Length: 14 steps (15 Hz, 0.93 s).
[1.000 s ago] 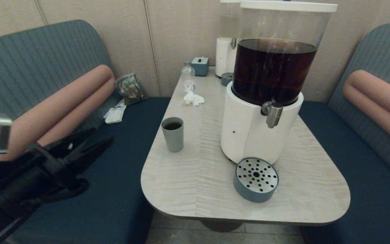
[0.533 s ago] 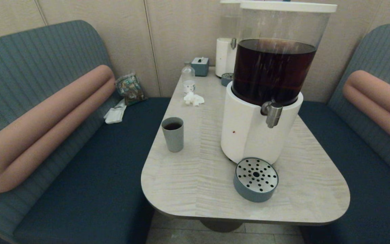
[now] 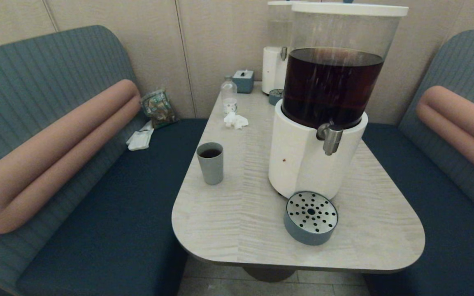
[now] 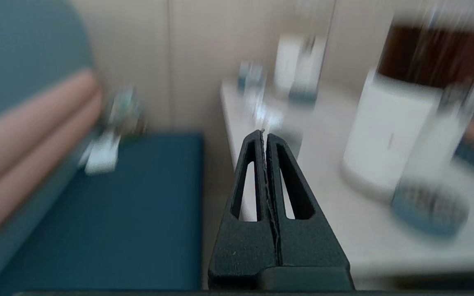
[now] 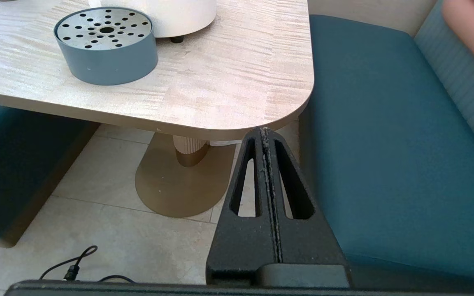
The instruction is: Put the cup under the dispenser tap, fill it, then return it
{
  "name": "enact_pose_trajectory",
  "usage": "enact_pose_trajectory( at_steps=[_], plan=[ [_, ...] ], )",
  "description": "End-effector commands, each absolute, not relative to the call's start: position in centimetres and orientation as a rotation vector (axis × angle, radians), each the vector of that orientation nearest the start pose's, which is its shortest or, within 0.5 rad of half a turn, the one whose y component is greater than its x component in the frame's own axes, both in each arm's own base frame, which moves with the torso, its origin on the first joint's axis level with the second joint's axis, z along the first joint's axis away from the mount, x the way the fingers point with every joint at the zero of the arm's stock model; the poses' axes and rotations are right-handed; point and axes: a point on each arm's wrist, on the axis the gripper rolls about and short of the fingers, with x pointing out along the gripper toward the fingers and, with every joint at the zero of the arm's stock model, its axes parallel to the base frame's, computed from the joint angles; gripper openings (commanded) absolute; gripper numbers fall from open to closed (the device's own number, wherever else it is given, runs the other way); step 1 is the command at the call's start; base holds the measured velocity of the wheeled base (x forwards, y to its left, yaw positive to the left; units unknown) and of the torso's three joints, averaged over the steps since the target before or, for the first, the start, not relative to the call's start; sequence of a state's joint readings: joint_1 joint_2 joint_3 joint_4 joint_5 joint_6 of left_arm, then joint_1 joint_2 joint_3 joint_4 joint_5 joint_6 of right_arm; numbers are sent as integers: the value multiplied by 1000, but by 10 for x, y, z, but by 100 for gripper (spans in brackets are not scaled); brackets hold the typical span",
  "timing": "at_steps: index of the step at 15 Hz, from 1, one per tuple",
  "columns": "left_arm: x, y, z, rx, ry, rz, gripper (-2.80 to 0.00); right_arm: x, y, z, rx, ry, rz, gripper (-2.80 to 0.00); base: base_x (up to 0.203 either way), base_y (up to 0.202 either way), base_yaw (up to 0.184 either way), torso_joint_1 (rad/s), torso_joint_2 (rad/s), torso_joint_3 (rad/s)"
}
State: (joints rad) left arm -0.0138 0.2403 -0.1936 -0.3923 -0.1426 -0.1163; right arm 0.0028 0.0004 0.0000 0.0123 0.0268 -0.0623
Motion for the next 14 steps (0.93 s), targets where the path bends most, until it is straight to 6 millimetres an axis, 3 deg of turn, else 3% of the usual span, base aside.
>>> enact_pose_trajectory(
  at_steps=[1, 3, 5, 14],
  plan=[
    [-38, -2, 137, -58, -252, -143, -280, -23, 1, 74, -63, 10, 31, -280, 0, 0, 0, 0, 0, 0],
    [-30, -1, 101, -29, -119, -72, -280, -23, 1, 74, -63, 10, 31, -280, 0, 0, 0, 0, 0, 0],
    [-23, 0, 76, -31, -11, -23, -280, -23, 1, 74, -63, 10, 31, -280, 0, 0, 0, 0, 0, 0],
    [-23, 0, 75, -47, -1, -3, -280, -23, 1, 74, -63, 10, 31, -280, 0, 0, 0, 0, 0, 0]
  ],
)
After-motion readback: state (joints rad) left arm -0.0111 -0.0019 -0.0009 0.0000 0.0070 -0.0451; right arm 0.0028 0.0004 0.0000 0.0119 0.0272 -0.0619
